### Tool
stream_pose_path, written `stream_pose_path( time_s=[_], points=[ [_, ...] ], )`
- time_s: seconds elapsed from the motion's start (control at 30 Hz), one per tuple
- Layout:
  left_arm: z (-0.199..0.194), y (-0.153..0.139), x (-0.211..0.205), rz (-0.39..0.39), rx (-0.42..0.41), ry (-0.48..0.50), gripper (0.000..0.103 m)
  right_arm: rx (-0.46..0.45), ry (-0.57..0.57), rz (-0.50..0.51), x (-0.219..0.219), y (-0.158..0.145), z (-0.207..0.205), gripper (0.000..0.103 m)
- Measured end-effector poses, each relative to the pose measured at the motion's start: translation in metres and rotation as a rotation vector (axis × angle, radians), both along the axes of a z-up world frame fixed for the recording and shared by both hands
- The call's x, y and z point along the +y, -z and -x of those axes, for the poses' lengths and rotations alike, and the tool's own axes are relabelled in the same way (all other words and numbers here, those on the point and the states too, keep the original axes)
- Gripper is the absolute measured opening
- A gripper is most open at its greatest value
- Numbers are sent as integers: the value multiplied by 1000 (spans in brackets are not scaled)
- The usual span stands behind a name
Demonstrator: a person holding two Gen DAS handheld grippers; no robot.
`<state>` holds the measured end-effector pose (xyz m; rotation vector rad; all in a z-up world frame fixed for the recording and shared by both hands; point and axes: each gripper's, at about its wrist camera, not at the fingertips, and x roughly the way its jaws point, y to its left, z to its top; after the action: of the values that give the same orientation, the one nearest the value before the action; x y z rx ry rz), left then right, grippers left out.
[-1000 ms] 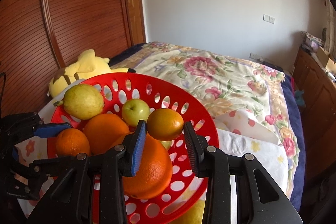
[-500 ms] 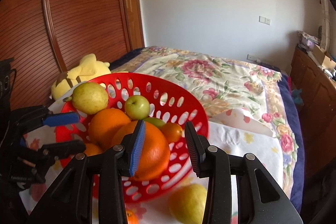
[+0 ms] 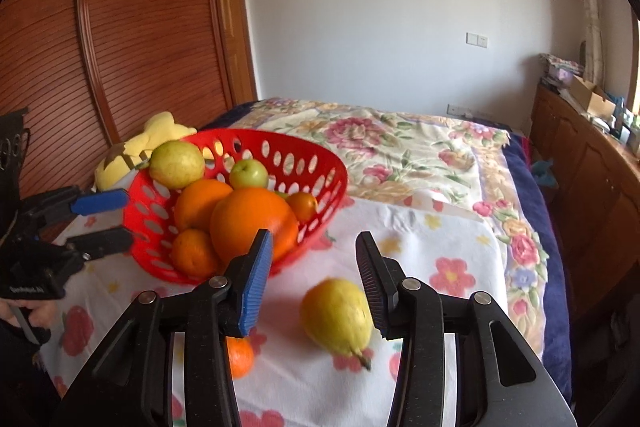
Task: Organize fruits
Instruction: 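Move the right tool toward the yellow pear on the cloth, then close the right tool on the yellow pear while the left tool approaches a small orange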
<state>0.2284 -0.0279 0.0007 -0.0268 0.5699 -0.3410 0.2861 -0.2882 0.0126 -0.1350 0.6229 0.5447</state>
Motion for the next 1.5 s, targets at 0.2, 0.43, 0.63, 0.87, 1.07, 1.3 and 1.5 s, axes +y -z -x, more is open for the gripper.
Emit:
stream_pose_path(
  time_s=[0.2, 0.43, 0.63, 0.87, 1.07, 1.3, 1.5],
  points=[
    [17, 6, 1, -11, -7, -24, 63, 39, 21, 23, -5, 19, 2, 48],
    [25, 18, 4, -9, 15, -46, 63, 96, 34, 44, -7, 41, -5, 60],
    [30, 28, 3, -7, 37, -52, 63, 131, 52, 58, -8, 56, -14, 66],
    [32, 34, -5, -9, 47, -43, 63, 152, 45, 74, -1, 65, -21, 68],
    [29, 40, -15, -11, 68, -27, 63, 180, 18, 112, 9, 74, -26, 69],
    [27, 44, -28, -17, 90, 1, 63, 166, 16, 143, 8, 78, -21, 61],
    [23, 47, -42, -28, 107, 21, 63, 160, 1, 116, -5, 74, -2, 61]
  ],
)
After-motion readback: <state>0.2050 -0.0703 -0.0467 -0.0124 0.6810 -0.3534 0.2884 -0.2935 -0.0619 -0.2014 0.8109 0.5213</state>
